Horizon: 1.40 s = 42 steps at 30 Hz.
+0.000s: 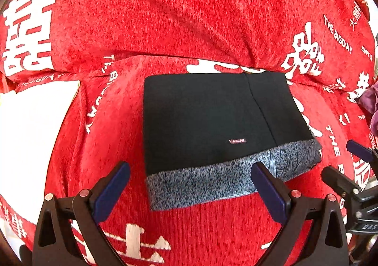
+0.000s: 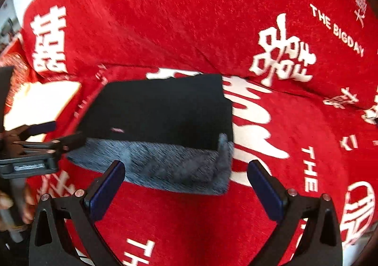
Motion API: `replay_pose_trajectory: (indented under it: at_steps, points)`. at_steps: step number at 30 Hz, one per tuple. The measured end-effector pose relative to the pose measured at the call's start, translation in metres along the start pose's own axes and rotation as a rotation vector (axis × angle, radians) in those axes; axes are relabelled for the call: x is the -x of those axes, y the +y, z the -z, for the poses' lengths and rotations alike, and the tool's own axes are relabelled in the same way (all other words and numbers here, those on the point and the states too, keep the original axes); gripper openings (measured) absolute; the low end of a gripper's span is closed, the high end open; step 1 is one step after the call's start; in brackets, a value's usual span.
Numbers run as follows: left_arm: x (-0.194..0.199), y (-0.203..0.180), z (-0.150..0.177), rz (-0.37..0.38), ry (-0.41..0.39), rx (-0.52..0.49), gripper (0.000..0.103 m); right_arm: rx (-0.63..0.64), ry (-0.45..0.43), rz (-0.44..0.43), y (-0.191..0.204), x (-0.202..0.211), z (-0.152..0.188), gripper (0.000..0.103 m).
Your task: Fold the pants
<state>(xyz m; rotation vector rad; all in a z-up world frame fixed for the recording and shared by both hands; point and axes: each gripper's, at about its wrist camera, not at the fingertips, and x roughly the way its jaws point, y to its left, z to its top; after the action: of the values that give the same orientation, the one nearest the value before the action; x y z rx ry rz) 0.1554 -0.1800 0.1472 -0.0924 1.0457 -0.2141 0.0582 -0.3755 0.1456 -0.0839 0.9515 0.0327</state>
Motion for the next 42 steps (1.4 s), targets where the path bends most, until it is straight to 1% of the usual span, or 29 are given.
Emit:
replay_pose_trajectory:
  at_steps: [2,5,7,10,12,15,17,19,22,25,29,32,33,35,42]
  points:
    - [0.002,-0.002,0.003,0.0,0.0,-0.002,0.102,-0.001,0.021,0.025,0.002,-0.003,0.002,0.103]
    - [0.005,-0.008,0.006,-0.005,0.0,-0.017,0.102,-0.02,0.058,0.018,0.001,-0.01,0.004,0.103]
    - [0.007,-0.012,0.007,-0.018,0.0,-0.04,0.102,-0.025,0.088,0.025,0.002,-0.016,0.006,0.103]
    - [0.011,-0.016,0.01,-0.048,-0.009,-0.059,0.102,-0.029,0.11,0.028,0.006,-0.022,0.008,0.103]
    - [0.011,-0.014,0.012,-0.031,0.001,-0.045,0.102,-0.03,0.117,0.029,0.008,-0.023,0.009,0.103]
    - [0.012,-0.013,0.015,-0.012,0.012,-0.032,0.102,-0.029,0.119,0.038,0.011,-0.024,0.01,0.103]
    - [0.011,-0.015,0.017,-0.022,0.02,-0.048,0.102,-0.033,0.12,0.041,0.012,-0.025,0.011,0.103]
    - [0.013,-0.017,0.019,-0.025,0.009,-0.066,0.102,-0.039,0.118,0.046,0.012,-0.025,0.01,0.103]
    - [0.018,-0.017,0.022,-0.016,-0.01,-0.048,0.102,-0.047,0.114,0.043,0.013,-0.024,0.01,0.103]
    - [0.023,-0.018,0.025,-0.049,-0.028,-0.035,0.102,-0.05,0.109,0.042,0.014,-0.022,0.009,0.103]
    - [0.027,-0.021,0.029,-0.035,-0.014,-0.056,0.102,-0.05,0.1,0.046,0.016,-0.02,0.008,0.103]
    - [0.031,-0.026,0.032,-0.021,-0.03,-0.088,0.102,-0.05,0.1,0.046,0.016,-0.02,0.007,0.103]
    - [0.032,-0.028,0.033,-0.028,-0.038,-0.103,0.102,-0.05,0.099,0.046,0.017,-0.02,0.007,0.103]
    - [0.034,-0.03,0.034,-0.054,-0.041,-0.105,0.102,-0.045,0.1,0.057,0.017,-0.02,0.008,0.103]
    - [0.034,-0.026,0.034,-0.046,-0.029,-0.092,0.102,-0.043,0.096,0.067,0.02,-0.018,0.007,0.103]
